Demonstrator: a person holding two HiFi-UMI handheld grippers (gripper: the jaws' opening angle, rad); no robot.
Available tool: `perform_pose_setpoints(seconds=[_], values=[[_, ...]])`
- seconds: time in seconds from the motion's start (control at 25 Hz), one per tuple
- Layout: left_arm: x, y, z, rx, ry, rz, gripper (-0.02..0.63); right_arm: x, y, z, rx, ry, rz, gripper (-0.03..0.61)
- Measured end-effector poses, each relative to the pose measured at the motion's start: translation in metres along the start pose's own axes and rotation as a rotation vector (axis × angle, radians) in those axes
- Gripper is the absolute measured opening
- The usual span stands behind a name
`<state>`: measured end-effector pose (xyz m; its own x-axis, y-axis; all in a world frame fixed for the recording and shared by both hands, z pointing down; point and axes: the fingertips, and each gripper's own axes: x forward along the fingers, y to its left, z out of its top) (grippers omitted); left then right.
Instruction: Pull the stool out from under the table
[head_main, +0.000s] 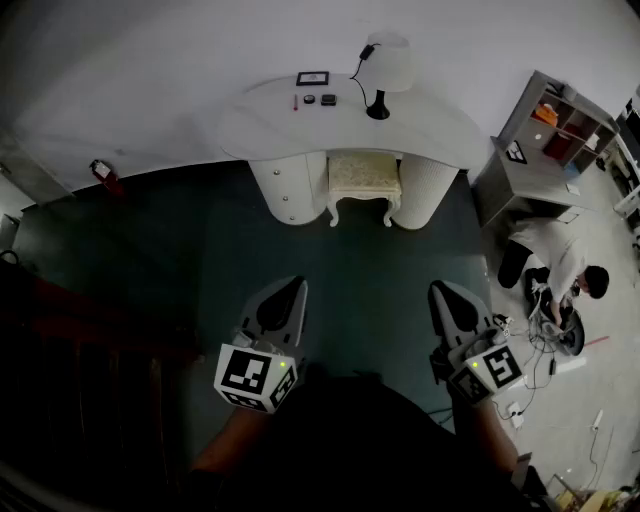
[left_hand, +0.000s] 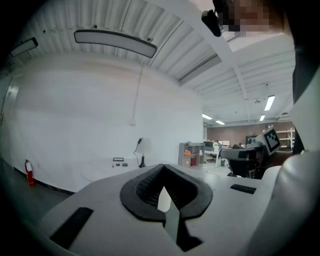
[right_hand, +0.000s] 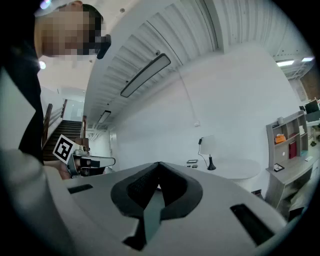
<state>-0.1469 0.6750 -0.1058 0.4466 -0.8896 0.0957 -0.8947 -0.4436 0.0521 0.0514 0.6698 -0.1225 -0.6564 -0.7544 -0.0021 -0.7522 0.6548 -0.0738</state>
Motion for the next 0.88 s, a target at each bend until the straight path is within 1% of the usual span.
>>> perform_pose_setpoints(seconds=[0.12,0.28,0.4,0.64,0.88], values=[[-0.001,0.008,0.004,-0.001,-0.014,-0.008,0.012,0.007,0.005,0.001,-0.002,0.000,-0.003,0.016],[-0.001,0.019,0.001,0.021,0.001,-0.008,0.011,0.016,0.015,0.003,-0.020,-0.005,-0.006,0.015],[-0.001,0.029,0.002,0.016,0.002,-0.029,0.011,0.026,0.025,0.007,-0.030,-0.008,-0.007,0.016],[-0.001,0.053,0.001,-0.007,-0.012,-0.078,0.011,0.047,0.037,0.007,-0.006,-0.007,-0.031,0.017],[0.007,0.074,-0.011,-0.023,0.005,-0.100,0.011,0.061,0.037,-0.001,0.016,0.013,-0.054,0.017]])
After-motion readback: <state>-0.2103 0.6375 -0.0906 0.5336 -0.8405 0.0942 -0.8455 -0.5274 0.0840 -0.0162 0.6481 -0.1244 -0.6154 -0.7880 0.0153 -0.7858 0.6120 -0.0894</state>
